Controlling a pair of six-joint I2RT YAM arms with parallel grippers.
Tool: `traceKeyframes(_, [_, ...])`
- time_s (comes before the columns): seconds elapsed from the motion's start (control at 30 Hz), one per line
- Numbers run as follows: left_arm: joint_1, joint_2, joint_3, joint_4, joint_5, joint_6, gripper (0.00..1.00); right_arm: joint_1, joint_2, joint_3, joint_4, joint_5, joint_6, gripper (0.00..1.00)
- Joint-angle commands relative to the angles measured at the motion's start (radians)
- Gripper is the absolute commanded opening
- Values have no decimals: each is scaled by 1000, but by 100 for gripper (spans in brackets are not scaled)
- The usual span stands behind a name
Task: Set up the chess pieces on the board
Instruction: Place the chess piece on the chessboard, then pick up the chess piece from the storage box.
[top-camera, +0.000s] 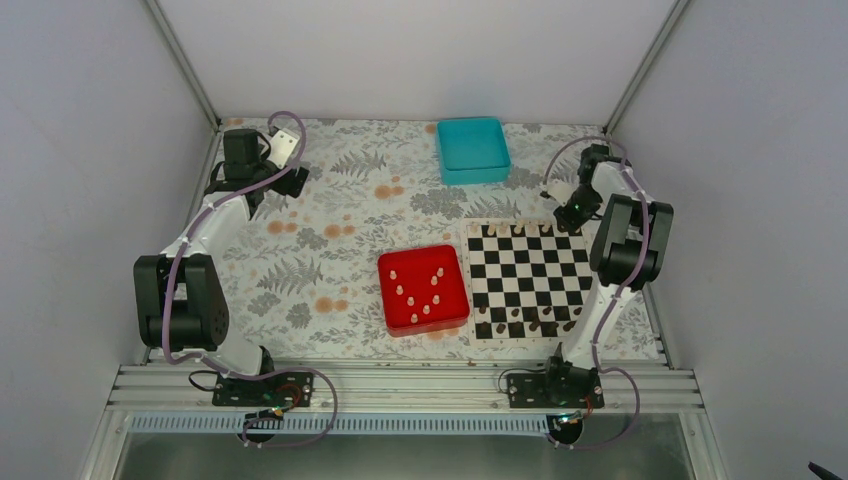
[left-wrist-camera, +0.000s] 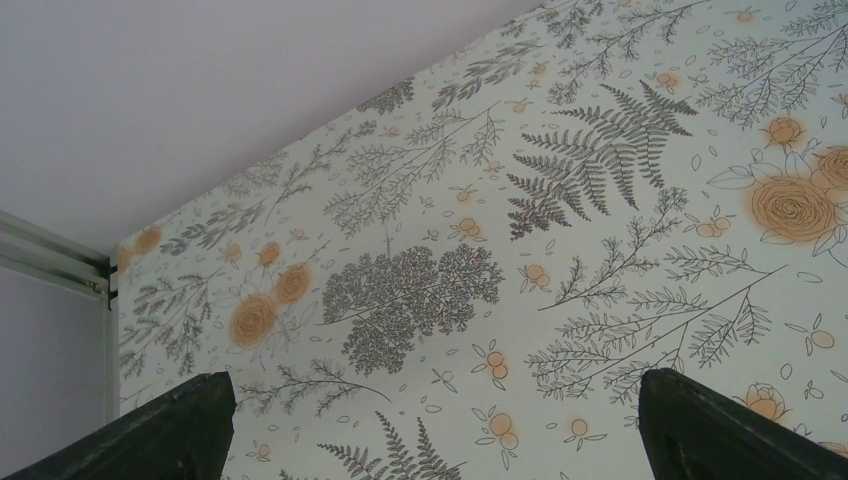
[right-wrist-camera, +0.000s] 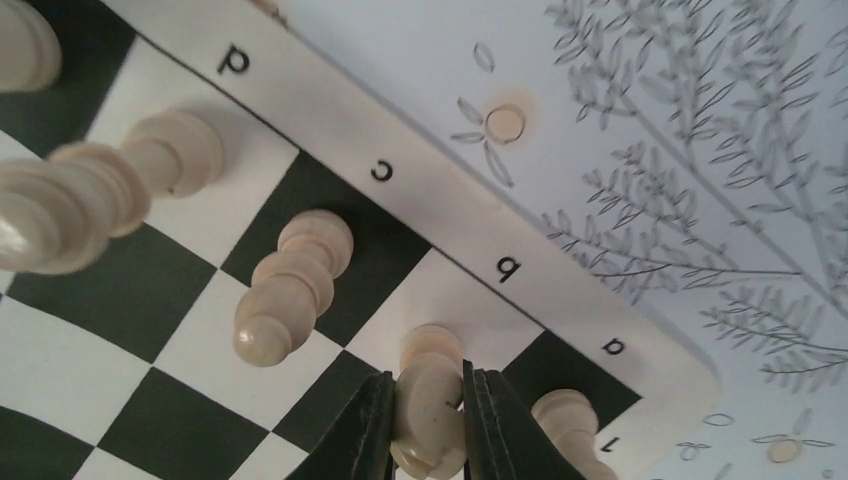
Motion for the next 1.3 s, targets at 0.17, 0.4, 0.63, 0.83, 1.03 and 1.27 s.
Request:
traceKeyframes(0.17, [6,-15,-4,9,20,-4,100,-17,-19,-65,37,12,-2,12])
traceKeyframes(0.4, [6,-14,-4,7,21,-4,100,-26,-7,-59,42,10,-4,13])
traceKeyframes(0.63, [6,-7,-3,7,20,-3,100,-28,-9,-45,48,4,-5,25])
traceKeyframes(0.83, [6,-8,-3,9,16,-2,100,-24,-73,29,56,-31,5,41])
traceKeyframes(1.03, [6,-8,-4,9,18,-2,100,52,-162,121,3,-43,7,44])
traceKeyframes(1.27, [6,-14,-3,7,19,-2,100,341,-242,150,-73,-39,37,46])
